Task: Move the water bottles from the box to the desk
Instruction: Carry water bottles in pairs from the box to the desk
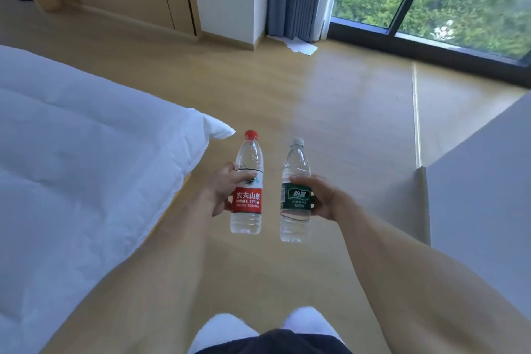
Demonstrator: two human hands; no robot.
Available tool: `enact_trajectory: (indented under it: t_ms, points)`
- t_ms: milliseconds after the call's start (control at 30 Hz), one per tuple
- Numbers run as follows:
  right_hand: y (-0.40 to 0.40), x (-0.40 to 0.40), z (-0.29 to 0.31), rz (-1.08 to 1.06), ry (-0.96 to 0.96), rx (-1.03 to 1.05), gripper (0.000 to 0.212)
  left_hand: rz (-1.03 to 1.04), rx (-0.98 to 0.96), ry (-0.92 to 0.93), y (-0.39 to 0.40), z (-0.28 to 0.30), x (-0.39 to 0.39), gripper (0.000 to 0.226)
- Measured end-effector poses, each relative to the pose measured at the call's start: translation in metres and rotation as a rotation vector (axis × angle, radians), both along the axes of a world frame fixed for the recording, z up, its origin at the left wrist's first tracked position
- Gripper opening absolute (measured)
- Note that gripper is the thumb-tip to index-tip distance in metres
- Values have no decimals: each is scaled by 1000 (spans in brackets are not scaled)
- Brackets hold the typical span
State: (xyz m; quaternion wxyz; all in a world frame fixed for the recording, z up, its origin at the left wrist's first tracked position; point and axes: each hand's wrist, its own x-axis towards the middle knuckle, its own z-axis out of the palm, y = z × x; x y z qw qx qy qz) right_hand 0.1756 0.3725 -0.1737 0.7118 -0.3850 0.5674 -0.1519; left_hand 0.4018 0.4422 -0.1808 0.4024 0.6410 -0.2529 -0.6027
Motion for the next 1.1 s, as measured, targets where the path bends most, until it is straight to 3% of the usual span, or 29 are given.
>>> enact_trajectory:
  t_ms: [233,433,800,1100]
  points:
    - [-106,11,-1,-39,-23,1,43,-32,13,-31,-110,-6,5,43]
    - [-218,9,-13,20,-21,-20,31,50,37,-60,-212,-14,-4,45]
    - [-404,21,10,154,44,-36,42,141,8,-1,-373,12,-14,54]
    - [-511,95,10,208,45,-57,51,95,-7,-1,-474,17,53,54]
